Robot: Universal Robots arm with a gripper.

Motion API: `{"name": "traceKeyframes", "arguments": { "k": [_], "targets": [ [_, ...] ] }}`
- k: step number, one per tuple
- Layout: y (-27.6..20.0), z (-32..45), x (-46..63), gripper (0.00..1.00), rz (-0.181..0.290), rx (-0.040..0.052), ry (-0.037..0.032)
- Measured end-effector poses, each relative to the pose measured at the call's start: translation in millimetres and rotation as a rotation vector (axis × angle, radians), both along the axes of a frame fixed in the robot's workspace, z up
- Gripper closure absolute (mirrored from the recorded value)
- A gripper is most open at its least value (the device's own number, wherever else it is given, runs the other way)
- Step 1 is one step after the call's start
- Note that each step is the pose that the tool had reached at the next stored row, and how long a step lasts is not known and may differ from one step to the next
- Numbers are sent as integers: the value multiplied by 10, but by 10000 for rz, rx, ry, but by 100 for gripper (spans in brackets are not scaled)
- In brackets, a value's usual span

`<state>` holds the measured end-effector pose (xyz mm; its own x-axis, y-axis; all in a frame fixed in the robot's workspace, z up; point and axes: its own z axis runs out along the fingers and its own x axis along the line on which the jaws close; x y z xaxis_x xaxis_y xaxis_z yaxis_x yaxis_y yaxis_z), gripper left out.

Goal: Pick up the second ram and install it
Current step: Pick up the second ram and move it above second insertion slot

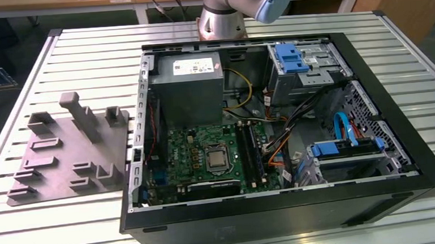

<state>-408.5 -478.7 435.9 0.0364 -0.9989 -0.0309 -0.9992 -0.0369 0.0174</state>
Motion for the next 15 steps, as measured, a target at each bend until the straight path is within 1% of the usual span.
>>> {"name": "traceKeyframes", "arguments": {
  "k": [9, 13, 15],
  "targets": [
    [0, 156, 0, 86, -1, 1, 0],
    [0, 212, 0, 86, -1, 3, 1],
    [0, 220, 0, 86, 0, 9, 1]
  ]
}}
